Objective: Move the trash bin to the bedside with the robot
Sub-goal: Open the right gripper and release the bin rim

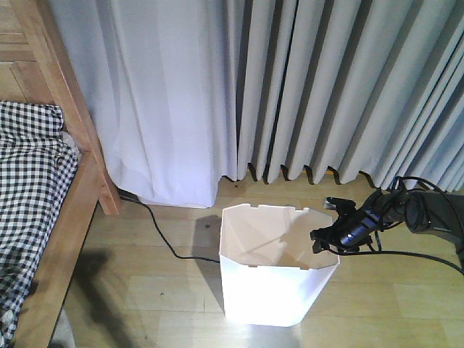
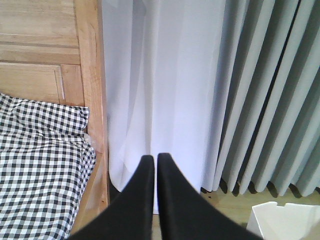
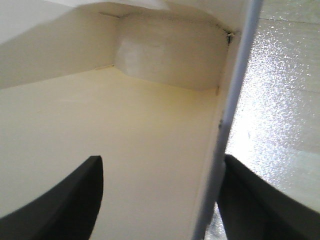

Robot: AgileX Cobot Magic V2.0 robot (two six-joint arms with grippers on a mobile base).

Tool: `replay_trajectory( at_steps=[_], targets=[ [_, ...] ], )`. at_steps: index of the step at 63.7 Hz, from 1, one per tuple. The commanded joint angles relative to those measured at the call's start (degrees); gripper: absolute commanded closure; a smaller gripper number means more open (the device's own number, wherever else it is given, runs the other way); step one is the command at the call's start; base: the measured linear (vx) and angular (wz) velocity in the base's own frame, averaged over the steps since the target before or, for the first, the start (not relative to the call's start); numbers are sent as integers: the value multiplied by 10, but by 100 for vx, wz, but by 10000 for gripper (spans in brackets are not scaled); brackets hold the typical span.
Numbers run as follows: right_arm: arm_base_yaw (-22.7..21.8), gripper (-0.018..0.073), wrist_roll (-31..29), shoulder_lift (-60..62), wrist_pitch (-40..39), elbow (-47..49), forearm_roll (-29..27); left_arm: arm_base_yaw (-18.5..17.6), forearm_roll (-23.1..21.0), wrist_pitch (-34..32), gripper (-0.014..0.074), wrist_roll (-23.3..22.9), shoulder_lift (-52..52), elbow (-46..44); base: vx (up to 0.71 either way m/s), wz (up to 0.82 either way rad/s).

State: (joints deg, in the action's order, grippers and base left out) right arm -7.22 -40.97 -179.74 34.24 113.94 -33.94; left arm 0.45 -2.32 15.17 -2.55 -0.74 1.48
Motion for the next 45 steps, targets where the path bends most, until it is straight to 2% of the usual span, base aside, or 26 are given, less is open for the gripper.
replay_trajectory(
  at_steps=[1, 12, 22, 28, 45],
  targets=[
    [-8, 86, 7, 55, 8, 8, 0, 1, -2, -40, 602, -3, -8, 7, 0, 0],
    [-7, 86, 15, 81, -9, -26, 4, 1, -2, -40, 602, -3, -8, 7, 0, 0],
    [-7, 86, 15, 146, -116, -147, -3, 1, -2, -40, 602, -3, -8, 7, 0, 0],
    [-6, 86, -17, 199, -180, -230, -6, 1, -2, -40, 602, -3, -8, 7, 0, 0],
    [-7, 86, -99, 398, -190, -409, -7, 1, -2, -40, 602, -3, -8, 7, 0, 0]
  ],
)
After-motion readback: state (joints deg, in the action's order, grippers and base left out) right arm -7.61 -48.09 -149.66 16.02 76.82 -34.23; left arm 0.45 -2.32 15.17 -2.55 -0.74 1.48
